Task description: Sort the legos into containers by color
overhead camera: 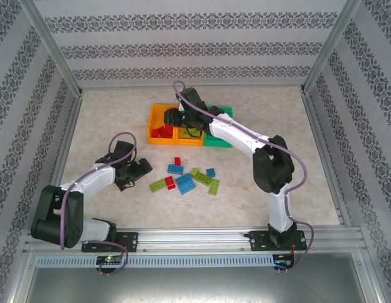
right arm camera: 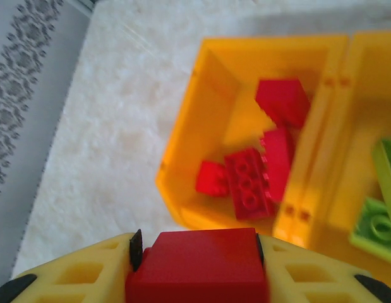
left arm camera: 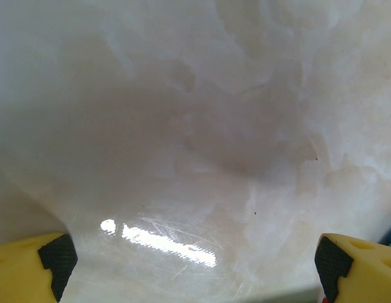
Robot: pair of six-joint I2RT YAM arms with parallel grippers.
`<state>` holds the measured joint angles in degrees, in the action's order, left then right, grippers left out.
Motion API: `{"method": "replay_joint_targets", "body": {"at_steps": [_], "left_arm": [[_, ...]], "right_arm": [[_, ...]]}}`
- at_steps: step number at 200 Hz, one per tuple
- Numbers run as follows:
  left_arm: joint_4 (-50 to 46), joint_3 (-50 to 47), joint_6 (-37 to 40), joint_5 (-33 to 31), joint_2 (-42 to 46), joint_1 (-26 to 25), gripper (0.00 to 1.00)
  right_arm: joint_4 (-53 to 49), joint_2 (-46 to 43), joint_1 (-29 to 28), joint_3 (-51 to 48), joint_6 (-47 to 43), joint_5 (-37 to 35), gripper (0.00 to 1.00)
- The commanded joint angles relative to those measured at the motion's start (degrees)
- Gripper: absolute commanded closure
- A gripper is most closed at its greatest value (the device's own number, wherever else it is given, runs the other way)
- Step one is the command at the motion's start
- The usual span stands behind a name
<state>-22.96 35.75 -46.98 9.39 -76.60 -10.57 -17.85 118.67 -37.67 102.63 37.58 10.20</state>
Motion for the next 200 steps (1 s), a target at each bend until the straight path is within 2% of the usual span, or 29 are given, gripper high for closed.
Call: {"method": "replay_joint_targets", "body": {"at_steps": [1,47,84,106,116,150,200], "left_arm": [[6.0,-1.4,0.2,0.4,-0.4,-1.1,0.0],[6.3,-1.5,0.3,0.5,-0.3,-1.1,0.0],[6.5,-0.9,1.3,1.1,0.2,-1.7,0.0],[5.4,1.1,3.1,0.5,0.1,-3.6,0.0],[4.3,2.6,3.9,-0.5,-0.1,-5.3,0.0],[3.5,7.6,5.1,-2.1,-2.1,-11.1,0.0],[3.4,16.3,6.4,-1.5,-9.5,-16.9,0.0]], "right_arm": [[0.9,6.2,1.3,5.1,1.7,5.8,0.57],[-0.8,14.6,2.1,15.1,2.6,8.7,0.54],[-0.5,17.0,2.6,16.7,3.4,10.6,0.4],[0.0,15.8,2.5,15.7,2.9,10.8,0.27],[0.1,14.8,2.5,15.0,2.7,10.8,0.26],[1.7,8.2,2.6,8.4,1.9,10.3,0.25],[4.4,-7.8,5.6,-12.5,-1.2,4.1,0.24]]}}
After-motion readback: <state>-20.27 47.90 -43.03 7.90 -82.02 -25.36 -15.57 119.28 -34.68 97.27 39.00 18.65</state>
